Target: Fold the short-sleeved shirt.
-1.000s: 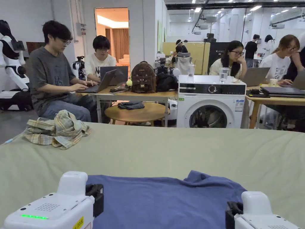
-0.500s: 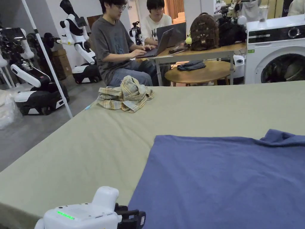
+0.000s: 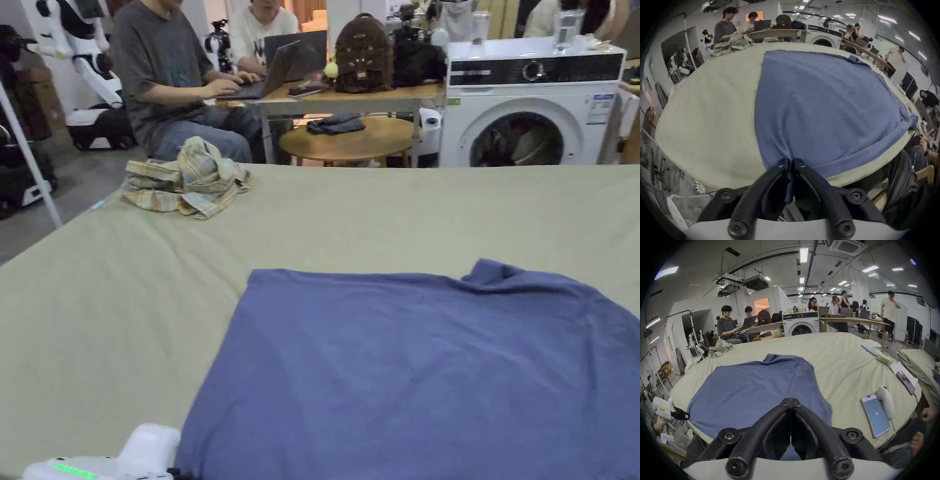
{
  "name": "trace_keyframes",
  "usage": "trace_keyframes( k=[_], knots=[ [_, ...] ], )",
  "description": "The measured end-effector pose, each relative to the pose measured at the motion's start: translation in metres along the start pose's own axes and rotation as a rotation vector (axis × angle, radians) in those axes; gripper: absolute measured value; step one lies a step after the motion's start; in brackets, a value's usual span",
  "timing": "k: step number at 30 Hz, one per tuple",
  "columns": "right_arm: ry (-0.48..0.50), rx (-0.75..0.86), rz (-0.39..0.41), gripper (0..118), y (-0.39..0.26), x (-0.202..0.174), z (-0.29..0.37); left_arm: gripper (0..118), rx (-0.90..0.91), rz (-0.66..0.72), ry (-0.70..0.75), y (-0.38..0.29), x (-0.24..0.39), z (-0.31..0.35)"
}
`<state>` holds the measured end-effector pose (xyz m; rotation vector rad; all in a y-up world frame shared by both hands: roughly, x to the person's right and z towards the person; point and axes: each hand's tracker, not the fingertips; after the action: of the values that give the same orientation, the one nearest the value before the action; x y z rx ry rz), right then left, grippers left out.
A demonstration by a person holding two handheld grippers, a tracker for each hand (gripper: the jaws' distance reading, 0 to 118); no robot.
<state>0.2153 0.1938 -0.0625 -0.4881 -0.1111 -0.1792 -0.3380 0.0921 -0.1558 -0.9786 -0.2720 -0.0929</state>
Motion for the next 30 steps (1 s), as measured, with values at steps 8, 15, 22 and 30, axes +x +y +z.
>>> trace_keyframes(
  k=[8,15,22,30],
  knots=[
    [-0.039,-0.131,0.002,64,-0.035,0.058,0.026,1,0.006,0.036,-0.013,-0.001,0.003,0.01],
    [0.07,-0.298,-0.163,63,-0.065,0.076,0.003,1,-0.007,0.038,-0.008,-0.002,0.001,0.007],
    [0.081,-0.388,-0.154,12,-0.078,0.076,-0.035,1,0.0,0.049,-0.001,-0.006,-0.002,0.004],
    [0.119,-0.266,-0.149,0,-0.021,0.076,-0.042,1,0.244,0.182,-0.087,0.039,-0.007,0.035]
  ],
)
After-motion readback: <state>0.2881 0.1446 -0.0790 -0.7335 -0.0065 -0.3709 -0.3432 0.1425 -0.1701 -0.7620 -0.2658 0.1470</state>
